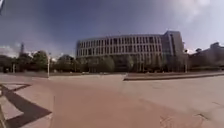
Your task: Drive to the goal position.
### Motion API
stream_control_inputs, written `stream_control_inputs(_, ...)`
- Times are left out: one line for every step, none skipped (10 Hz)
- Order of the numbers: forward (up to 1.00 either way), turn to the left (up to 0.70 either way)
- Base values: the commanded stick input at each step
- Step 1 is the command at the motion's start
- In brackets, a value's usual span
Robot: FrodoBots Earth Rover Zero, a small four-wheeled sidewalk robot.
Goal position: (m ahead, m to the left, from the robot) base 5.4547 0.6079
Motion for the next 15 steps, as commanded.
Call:
stream_control_inputs(0.7, 0.0)
stream_control_inputs(0.7, 0.0)
stream_control_inputs(0.7, 0.0)
stream_control_inputs(0.7, 0.0)
stream_control_inputs(0.7, 0.0)
stream_control_inputs(0.7, 0.0)
stream_control_inputs(0.7, 0.0)
stream_control_inputs(0.7, 0.0)
stream_control_inputs(0.7, 0.0)
stream_control_inputs(0.7, 0.0)
stream_control_inputs(0.7, 0.0)
stream_control_inputs(0.7, 0.0)
stream_control_inputs(0.7, 0.0)
stream_control_inputs(0.7, 0.0)
stream_control_inputs(0.7, 0.0)
